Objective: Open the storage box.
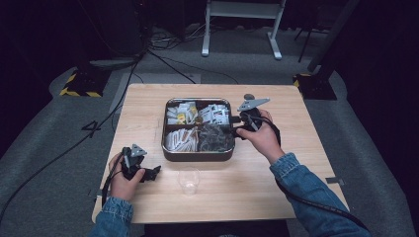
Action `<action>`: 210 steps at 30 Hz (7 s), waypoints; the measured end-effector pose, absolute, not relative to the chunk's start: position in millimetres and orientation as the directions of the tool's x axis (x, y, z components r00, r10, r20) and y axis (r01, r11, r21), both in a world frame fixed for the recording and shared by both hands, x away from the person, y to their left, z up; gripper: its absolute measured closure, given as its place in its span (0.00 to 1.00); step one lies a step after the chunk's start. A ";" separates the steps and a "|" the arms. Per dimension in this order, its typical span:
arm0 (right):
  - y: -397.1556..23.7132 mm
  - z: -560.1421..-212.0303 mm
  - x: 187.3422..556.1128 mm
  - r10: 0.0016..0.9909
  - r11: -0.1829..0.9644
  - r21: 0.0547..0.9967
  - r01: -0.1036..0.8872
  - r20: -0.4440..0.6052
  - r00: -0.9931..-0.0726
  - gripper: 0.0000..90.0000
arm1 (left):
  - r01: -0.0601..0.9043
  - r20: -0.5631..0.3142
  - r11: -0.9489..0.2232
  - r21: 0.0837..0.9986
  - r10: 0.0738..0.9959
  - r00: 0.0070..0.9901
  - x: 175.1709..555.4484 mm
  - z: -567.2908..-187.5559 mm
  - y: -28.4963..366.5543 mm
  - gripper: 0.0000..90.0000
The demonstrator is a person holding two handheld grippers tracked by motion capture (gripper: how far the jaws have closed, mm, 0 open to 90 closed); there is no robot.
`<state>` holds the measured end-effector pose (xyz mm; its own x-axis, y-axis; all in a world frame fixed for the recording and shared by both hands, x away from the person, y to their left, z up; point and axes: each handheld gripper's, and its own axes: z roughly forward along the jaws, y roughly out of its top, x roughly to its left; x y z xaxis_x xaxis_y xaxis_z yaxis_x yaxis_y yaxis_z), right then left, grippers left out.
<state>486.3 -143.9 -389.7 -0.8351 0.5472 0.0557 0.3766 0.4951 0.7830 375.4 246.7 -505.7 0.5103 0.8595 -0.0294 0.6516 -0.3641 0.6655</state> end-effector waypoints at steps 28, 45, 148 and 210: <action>-78.6 -415.7 535.1 0.533 0.535 0.741 0.406 0.076 -0.843 0.50 | 0.642 -0.029 -0.385 0.663 0.844 0.536 379.0 -505.5 248.7 0.00; -48.5 -433.0 538.9 0.529 0.563 0.716 0.412 0.071 -0.845 0.58 | 0.637 -0.024 -0.396 0.662 0.837 0.546 380.3 -505.2 249.6 0.00; -281.6 -360.5 506.2 0.745 0.386 0.804 0.453 0.018 -0.667 0.65 | 0.642 -0.026 -0.387 0.662 0.844 0.535 378.6 -505.2 248.3 0.00; -348.2 -485.4 527.1 0.886 0.274 0.706 0.653 0.078 -0.456 0.65 | 0.642 -0.026 -0.387 0.662 0.844 0.536 378.7 -505.2 248.2 0.00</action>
<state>527.1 -348.2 -485.4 -0.4564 0.8864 0.0779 0.6534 0.2744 0.7056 378.7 248.2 -505.2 0.5361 0.8438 -0.0260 0.6419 -0.3874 0.6617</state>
